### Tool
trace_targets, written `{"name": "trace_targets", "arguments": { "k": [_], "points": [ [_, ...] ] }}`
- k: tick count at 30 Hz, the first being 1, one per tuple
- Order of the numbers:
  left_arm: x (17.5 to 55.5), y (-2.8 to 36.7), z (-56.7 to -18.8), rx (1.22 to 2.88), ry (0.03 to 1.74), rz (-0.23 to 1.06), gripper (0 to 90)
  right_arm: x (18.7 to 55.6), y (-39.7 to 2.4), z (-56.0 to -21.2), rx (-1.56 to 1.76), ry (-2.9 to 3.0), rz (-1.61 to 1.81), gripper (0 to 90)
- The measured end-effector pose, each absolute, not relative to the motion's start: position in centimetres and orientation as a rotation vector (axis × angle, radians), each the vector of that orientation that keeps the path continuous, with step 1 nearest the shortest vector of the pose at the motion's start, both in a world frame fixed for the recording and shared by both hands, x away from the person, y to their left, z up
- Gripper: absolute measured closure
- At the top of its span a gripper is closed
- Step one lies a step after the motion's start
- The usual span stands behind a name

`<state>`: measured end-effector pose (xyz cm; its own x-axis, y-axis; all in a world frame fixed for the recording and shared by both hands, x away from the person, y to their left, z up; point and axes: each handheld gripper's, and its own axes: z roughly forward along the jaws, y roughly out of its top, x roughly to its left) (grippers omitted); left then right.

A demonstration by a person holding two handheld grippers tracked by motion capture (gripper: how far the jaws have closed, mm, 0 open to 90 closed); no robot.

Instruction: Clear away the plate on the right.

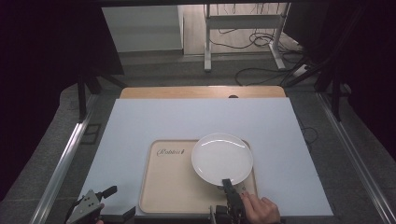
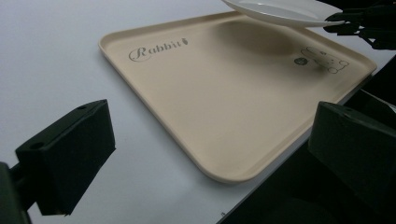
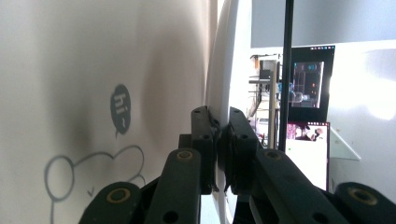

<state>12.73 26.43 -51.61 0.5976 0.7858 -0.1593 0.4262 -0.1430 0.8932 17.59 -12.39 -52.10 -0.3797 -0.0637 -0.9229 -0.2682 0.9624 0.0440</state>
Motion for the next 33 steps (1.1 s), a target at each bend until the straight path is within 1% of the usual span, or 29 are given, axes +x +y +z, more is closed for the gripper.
{"name": "trace_targets", "arguments": {
  "k": [8, 25, 33],
  "points": [
    [12.7, 26.4, -51.6, 1.773, 0.993, 0.425, 0.0, 17.0, -11.4, -52.2, -0.266, 1.97, 0.221, 83.7],
    [12.7, 26.4, -51.6, 1.775, 0.991, 0.425, 0.0, 17.0, -9.9, -53.8, -0.325, 2.012, 0.27, 82.6],
    [12.8, 26.4, -51.6, 1.778, 0.989, 0.424, 0.0, 17.5, -9.3, -54.3, -0.341, 2.047, 0.265, 84.4]
  ]
}}
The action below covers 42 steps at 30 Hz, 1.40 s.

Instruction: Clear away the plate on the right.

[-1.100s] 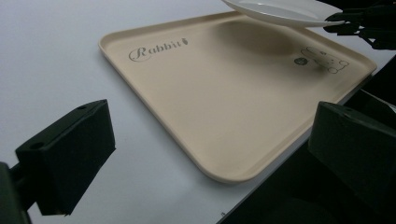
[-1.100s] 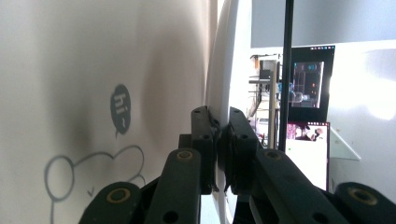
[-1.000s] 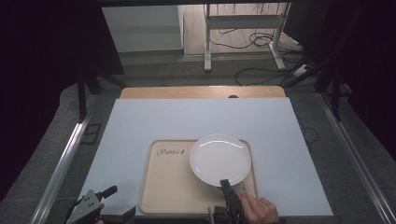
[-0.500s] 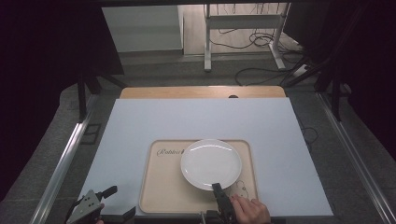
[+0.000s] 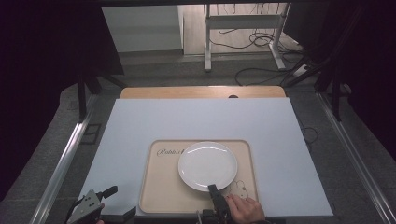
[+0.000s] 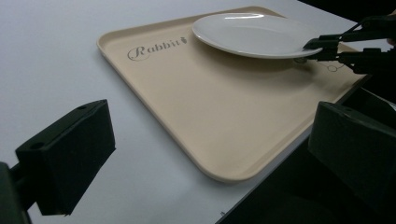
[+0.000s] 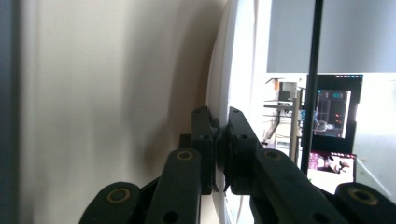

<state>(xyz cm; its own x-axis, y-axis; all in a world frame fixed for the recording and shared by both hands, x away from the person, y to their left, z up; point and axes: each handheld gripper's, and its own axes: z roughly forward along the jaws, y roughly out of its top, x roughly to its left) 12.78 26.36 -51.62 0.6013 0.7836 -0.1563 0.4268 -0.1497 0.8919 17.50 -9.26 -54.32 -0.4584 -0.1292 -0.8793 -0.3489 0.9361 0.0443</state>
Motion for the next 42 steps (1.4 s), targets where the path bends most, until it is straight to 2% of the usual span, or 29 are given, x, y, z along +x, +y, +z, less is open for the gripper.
{"name": "trace_targets", "arguments": {
  "k": [12, 22, 42],
  "points": [
    [12.8, 26.4, -51.6, 1.781, 0.988, 0.421, 0.0, 18.0, -8.5, -55.2, -0.306, 2.058, 0.208, 85.0],
    [12.8, 26.4, -51.6, 1.781, 0.988, 0.418, 0.0, 18.3, -8.5, -55.4, -0.28, 2.073, 0.222, 70.2],
    [12.8, 26.4, -51.6, 1.777, 0.988, 0.418, 0.0, 17.3, -8.8, -54.1, -0.283, 2.095, 0.242, 64.0]
  ]
}}
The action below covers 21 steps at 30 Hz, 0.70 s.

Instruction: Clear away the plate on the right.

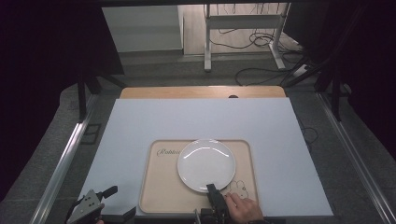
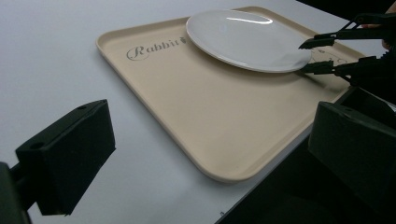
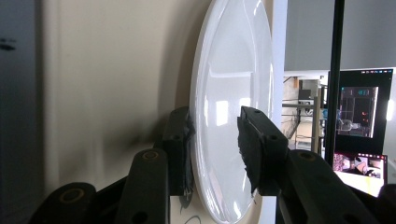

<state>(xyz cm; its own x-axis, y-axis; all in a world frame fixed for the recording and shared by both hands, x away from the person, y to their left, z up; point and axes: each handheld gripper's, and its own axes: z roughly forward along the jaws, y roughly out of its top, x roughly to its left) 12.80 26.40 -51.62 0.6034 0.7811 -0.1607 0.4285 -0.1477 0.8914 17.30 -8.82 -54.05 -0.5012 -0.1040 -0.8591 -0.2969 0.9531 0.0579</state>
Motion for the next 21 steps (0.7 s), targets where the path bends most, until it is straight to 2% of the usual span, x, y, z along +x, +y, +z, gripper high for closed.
{"name": "trace_targets", "arguments": {
  "k": [21],
  "points": [
    [12.8, 26.4, -51.6, 1.775, 0.989, 0.42, 0.0, 16.7, -10.3, -52.3, -0.228, 2.081, 0.303, 58.8]
  ]
}}
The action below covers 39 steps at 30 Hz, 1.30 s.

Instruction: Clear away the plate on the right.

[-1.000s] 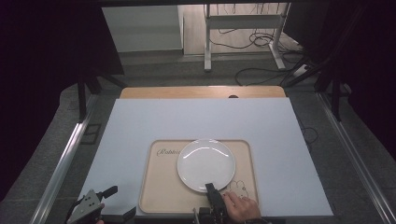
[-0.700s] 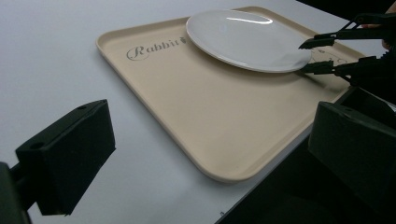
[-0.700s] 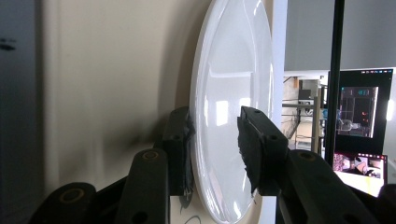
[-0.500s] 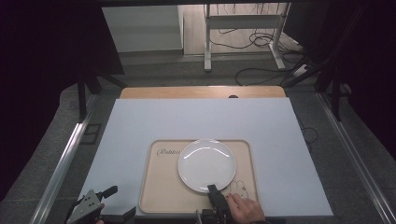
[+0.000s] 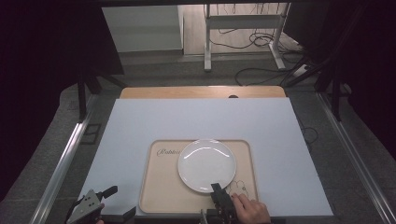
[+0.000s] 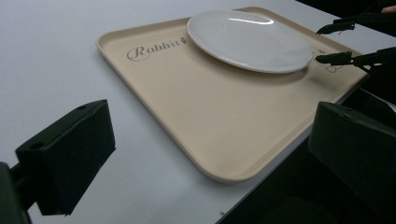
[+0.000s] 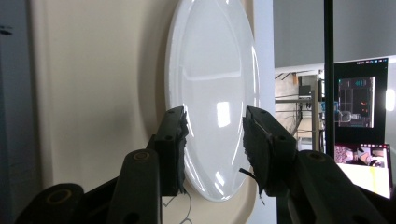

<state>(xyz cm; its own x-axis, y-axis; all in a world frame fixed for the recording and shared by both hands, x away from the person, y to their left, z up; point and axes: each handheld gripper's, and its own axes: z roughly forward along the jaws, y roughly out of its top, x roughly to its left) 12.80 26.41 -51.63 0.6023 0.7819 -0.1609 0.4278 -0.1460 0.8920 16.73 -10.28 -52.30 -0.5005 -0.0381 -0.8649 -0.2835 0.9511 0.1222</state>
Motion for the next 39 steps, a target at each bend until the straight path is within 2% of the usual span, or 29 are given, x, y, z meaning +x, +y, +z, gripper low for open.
{"name": "trace_targets", "arguments": {
  "k": [39],
  "points": [
    [12.9, 26.4, -51.6, 1.778, 0.986, 0.409, 0.0, 18.8, -14.0, -49.9, 0.142, 2.175, 0.546, 34.9]
  ]
}}
